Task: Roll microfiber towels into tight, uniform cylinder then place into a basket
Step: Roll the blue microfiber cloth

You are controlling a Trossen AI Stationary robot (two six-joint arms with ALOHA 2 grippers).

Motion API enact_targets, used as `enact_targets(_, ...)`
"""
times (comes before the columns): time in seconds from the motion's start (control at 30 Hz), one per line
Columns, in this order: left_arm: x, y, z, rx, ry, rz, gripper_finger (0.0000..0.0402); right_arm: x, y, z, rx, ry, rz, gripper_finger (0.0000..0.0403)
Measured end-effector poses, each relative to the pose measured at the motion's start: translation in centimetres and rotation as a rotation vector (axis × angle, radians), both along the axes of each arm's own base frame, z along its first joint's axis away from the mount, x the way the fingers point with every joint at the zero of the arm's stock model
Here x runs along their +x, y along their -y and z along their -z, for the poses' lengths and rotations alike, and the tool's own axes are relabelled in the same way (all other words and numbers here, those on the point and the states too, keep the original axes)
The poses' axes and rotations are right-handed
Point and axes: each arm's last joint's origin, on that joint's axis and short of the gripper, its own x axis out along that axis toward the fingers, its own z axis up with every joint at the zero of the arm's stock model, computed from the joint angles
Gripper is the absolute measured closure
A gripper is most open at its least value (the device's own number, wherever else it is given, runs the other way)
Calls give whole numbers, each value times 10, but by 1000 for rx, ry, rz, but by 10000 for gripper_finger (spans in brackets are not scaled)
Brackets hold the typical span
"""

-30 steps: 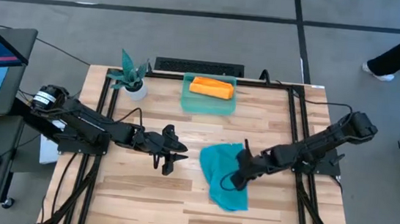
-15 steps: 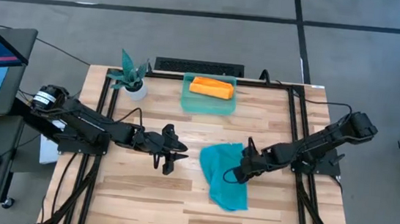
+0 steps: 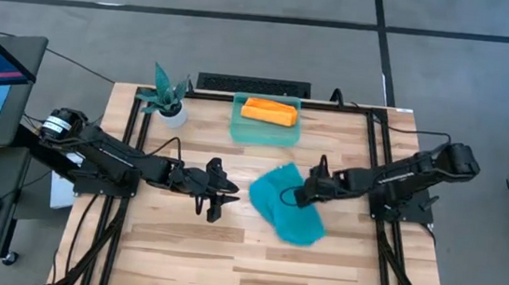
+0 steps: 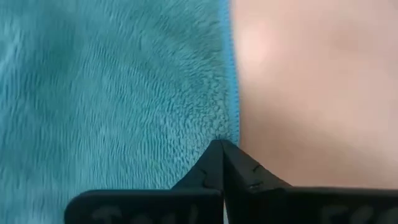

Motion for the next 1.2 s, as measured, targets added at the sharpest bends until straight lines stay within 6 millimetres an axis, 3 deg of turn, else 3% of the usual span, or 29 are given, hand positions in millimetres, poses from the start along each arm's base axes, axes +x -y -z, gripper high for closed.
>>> enact_targets(0.23,0,0,0,19,-1,6,276,8,14,-3,-143,80,6,388)
enact_targets(0.6,0,0,0,19,-1,5,276,42,-6,-37,-261,342,-181,389)
enact_targets(0.9,0,0,0,15,0,3,276,48,-14,-29,-223,354,-189,390)
enact_targets(1.2,0,-2,1,16,-8,-5,276,100,-13,-21,-181,225,-360,391)
